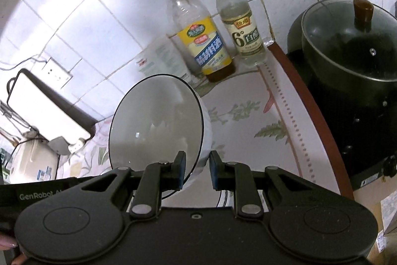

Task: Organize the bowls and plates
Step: 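Carry the gripped bowl over the nested bowls with the right tool, then lower the bowl into the nested bowls and open the right tool, then grip the rim of the three-bowl stack with the right tool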

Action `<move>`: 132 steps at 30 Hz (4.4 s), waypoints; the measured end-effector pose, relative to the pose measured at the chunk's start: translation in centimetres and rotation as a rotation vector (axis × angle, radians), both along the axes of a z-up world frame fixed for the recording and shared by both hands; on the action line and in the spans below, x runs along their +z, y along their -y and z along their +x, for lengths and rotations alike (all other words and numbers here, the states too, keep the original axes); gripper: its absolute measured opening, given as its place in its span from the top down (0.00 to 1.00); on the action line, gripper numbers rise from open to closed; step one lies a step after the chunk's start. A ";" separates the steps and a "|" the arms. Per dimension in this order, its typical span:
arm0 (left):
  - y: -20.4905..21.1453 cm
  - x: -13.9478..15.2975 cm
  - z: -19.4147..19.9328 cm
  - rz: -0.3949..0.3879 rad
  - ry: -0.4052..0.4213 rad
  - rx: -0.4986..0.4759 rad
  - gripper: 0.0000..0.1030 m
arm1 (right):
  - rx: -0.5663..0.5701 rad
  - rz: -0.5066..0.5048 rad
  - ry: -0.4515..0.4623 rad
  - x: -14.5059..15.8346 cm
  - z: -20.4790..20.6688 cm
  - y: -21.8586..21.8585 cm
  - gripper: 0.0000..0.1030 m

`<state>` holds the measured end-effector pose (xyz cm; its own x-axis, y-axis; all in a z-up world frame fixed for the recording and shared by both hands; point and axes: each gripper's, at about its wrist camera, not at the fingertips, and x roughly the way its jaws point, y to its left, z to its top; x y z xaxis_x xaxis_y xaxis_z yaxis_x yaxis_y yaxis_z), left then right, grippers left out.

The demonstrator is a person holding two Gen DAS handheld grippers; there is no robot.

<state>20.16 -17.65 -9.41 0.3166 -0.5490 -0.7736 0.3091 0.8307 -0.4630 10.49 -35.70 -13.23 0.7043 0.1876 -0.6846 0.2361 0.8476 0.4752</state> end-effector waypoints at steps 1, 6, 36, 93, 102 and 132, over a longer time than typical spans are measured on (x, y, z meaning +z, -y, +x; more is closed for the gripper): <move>-0.2 -0.1 -0.3 0.001 0.001 0.004 0.85 | 0.006 -0.008 0.001 0.0 -0.2 -0.3 0.76; -1.1 -0.7 -1.3 0.004 -0.013 0.015 0.86 | 0.024 -0.013 0.004 -0.2 -0.8 -1.1 0.76; -2.2 -7.6 -1.5 0.093 -0.120 0.095 0.86 | 0.083 -0.147 -0.066 -4.2 0.5 -4.7 0.76; -3.0 -3.4 -9.9 0.042 0.243 -0.089 0.75 | 0.198 -0.493 0.350 -2.6 -10.7 -6.6 0.50; -5.2 -6.1 -9.7 -0.053 0.302 -0.043 0.57 | 0.277 -0.444 0.347 -7.0 -10.0 -6.8 0.29; -2.6 -13.7 -2.1 -0.129 -0.107 0.197 0.43 | 0.377 -0.494 0.357 -16.0 -1.6 -7.4 0.09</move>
